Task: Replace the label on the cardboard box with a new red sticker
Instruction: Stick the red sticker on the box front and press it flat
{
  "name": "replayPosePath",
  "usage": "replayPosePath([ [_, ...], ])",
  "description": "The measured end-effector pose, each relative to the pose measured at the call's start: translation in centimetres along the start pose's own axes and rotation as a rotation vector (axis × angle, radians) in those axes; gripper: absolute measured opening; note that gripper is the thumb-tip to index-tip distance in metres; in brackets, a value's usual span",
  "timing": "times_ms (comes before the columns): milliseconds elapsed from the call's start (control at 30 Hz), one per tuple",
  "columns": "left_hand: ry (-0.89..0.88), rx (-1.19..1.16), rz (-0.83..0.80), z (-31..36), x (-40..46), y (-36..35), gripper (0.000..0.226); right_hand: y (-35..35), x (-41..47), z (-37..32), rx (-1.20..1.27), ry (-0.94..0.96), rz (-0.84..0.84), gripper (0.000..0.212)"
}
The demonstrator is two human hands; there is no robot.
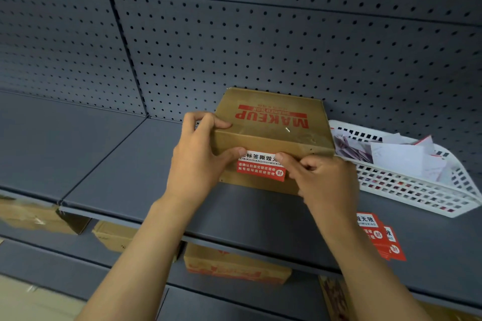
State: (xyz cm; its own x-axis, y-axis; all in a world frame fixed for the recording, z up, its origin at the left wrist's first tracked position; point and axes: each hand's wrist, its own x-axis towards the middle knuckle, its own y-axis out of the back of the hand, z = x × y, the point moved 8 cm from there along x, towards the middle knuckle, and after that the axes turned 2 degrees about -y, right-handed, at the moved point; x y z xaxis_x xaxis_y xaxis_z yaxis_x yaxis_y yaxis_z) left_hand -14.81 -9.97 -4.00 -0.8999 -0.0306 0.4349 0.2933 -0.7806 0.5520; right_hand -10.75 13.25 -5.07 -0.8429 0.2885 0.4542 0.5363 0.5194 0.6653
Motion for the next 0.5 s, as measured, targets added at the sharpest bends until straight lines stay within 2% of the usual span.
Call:
replayPosePath([
  [133, -0.031, 0.030, -0.054, 0.2, 0.2, 0.1, 0.051, 0.6, -0.3, 0.9, 0.048, 0.007, 0.010, 0.070],
  [333, -0.043, 0.111, -0.010, 1.0, -0.4, -0.6, 0.080, -1.3, -0.9, -1.2, -0.070, 0.102, -0.015, 0.073],
  [500, -0.049, 0.129, 0.002, 0.5, -0.4, -0.4, 0.072, -1.6, -0.6, -1.0, -0.135, 0.076, -0.007, 0.072],
])
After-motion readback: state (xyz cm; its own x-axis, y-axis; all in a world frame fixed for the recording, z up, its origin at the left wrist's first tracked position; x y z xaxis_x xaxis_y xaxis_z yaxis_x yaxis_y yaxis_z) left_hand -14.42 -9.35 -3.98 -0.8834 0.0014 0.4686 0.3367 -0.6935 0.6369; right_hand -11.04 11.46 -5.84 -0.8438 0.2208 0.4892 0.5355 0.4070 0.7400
